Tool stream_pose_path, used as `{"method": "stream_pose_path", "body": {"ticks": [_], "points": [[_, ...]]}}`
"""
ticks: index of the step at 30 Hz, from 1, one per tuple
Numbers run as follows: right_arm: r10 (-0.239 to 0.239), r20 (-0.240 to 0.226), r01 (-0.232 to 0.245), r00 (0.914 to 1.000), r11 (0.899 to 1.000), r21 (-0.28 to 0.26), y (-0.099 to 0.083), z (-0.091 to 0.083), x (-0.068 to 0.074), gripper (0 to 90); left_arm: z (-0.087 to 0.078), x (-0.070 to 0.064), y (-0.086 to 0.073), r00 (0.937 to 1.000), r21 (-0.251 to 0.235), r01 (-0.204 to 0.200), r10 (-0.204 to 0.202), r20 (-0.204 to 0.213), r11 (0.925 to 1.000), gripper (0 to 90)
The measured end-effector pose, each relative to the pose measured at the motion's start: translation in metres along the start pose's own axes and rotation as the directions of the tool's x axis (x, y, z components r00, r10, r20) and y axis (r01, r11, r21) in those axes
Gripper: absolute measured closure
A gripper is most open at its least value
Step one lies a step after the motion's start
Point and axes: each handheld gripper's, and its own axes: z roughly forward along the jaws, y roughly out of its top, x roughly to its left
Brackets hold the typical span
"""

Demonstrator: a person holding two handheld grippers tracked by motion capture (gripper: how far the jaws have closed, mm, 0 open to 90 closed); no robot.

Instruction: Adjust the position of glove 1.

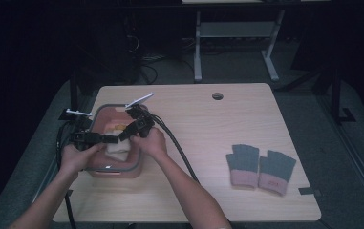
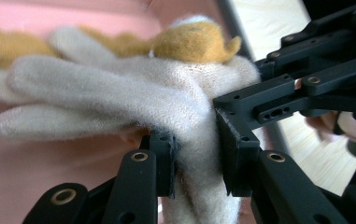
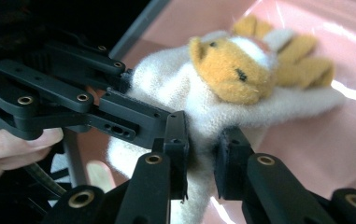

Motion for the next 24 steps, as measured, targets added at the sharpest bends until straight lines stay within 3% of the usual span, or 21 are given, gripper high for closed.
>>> {"method": "stream_pose_path", "body": {"ticks": [10, 15, 18, 24], "points": [[-0.028, 0.072, 0.025, 0.997, 0.998, 0.051, -0.002, -0.004, 0.003, 70.5, 0.013, 0.007, -0.005, 0.9962, 0.108, 0.03, -0.021, -0.084, 0.9937, 66.9], [-0.037, 0.074, 0.034, 0.9966, 0.999, 0.042, -0.003, -0.011, 0.005, 70.9, 0.013, 0.006, -0.004, 0.9924, 0.169, 0.027, -0.006, -0.123, 0.9852, 57.3], [-0.044, 0.072, 0.042, 0.9964, 0.999, 0.029, -0.004, -0.018, 0.007, 71.5, 0.01, 0.004, -0.002, 0.9899, 0.162, 0.038, -0.015, -0.141, 0.986, 53.1], [-0.046, 0.067, 0.046, 0.9967, 0.999, 0.007, -0.008, -0.032, 0.008, 71.8, 0.0, 0.002, 0.002, 0.9849, 0.142, 0.016, 0.009, -0.173, 0.9898, 54.2]]}}
